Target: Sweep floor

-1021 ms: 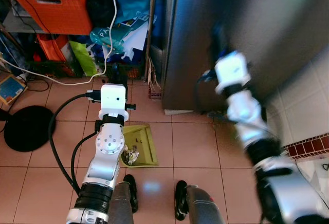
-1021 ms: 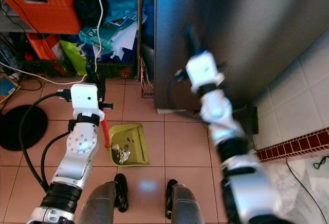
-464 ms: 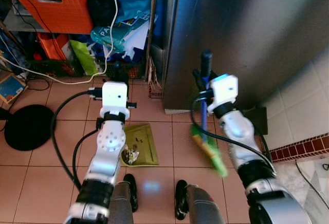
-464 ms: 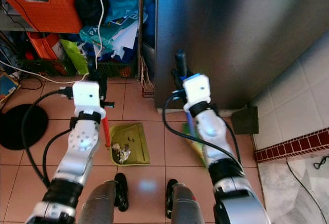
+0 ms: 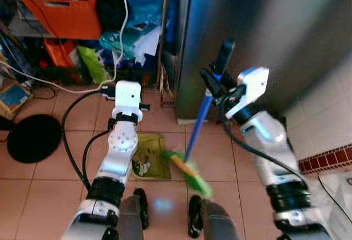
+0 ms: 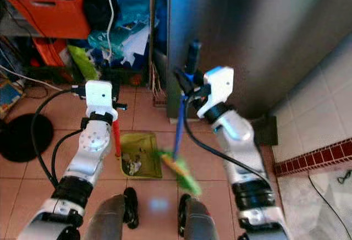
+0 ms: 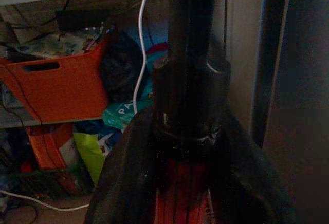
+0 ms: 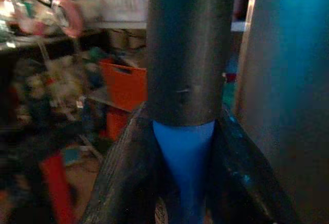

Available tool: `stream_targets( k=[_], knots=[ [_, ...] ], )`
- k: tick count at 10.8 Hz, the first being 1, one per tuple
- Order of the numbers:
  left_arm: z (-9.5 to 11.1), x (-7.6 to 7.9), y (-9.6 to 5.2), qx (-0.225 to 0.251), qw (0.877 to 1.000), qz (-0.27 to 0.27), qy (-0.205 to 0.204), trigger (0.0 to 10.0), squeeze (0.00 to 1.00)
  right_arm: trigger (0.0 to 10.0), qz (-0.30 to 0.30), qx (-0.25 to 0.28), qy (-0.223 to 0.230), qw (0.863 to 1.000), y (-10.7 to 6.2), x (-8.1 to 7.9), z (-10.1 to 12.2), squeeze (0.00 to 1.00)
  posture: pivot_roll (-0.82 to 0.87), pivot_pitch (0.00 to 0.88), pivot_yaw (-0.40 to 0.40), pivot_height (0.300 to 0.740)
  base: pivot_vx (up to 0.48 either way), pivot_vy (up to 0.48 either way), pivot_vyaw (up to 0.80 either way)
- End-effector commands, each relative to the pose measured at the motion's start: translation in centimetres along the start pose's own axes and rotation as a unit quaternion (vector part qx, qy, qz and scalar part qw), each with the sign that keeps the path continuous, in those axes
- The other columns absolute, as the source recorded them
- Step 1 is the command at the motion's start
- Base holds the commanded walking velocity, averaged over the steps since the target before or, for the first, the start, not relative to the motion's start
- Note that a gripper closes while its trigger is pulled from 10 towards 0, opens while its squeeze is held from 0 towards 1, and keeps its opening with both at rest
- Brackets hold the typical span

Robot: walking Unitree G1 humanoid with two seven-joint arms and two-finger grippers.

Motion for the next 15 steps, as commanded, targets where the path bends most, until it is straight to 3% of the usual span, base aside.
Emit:
stream_targets(
  k=[1, 5, 7, 10, 15],
  knots=[
    [-3.0, 0.9, -1.2, -0.058, 0.998, -0.024, 0.007, 10.0, 0.0, 10.0, 0.024, 0.018, 0.012, 0.999, 0.0, -0.6, 1.5, 0.0, -0.07, 0.138, -0.016, 0.74, 0.0, 0.0, 0.0],
    [-4.3, 1.9, -1.3, -0.068, 0.996, -0.049, 0.018, 10.0, 0.0, 10.0, -0.051, 0.091, -0.021, 0.994, 1.4, 3.2, 6.8, 0.0, -0.08, 0.051, 0.011, 0.74, 0.0, 0.0, 0.0],
    [-4.5, 2.4, -1.3, -0.071, 0.996, -0.059, 0.02, 10.0, 0.0, 10.0, -0.097, 0.104, -0.044, 0.989, 1.4, 5.1, 7.0, 0.0, -0.07, 0.013, 0.012, 0.74, 0.0, 0.0, 0.0],
    [-4.1, 2.4, -1.2, -0.064, 0.996, -0.067, 0.015, 10.0, 0.0, 10.0, -0.132, 0.054, -0.091, 0.986, 0.8, 6.3, 4.2, 0.0, -0.07, 0.0, 0.021, 0.74, 0.0, 0.0, 0.0],
    [-4.3, 1.8, -1.9, -0.049, 0.996, -0.07, 0.03, 10.0, 0.0, 10.0, -0.166, -0.033, -0.149, 0.974, -1.1, 6.3, -1.3, 0.0, -0.06, 0.015, 0.033, 0.74, 0.0, 0.0, 0.0]
  ],
)
Point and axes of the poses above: a point about 5 cm out from each wrist's last joint towards the gripper, its own y axis pointing out of the wrist towards the gripper, its own z axis along the axis of the wrist's last joint, x = y × z, the point moved 5 cm from there along y, pointing out of the wrist towards the gripper, and after that the axes turned 1 degree about y, right-handed, at the moved point
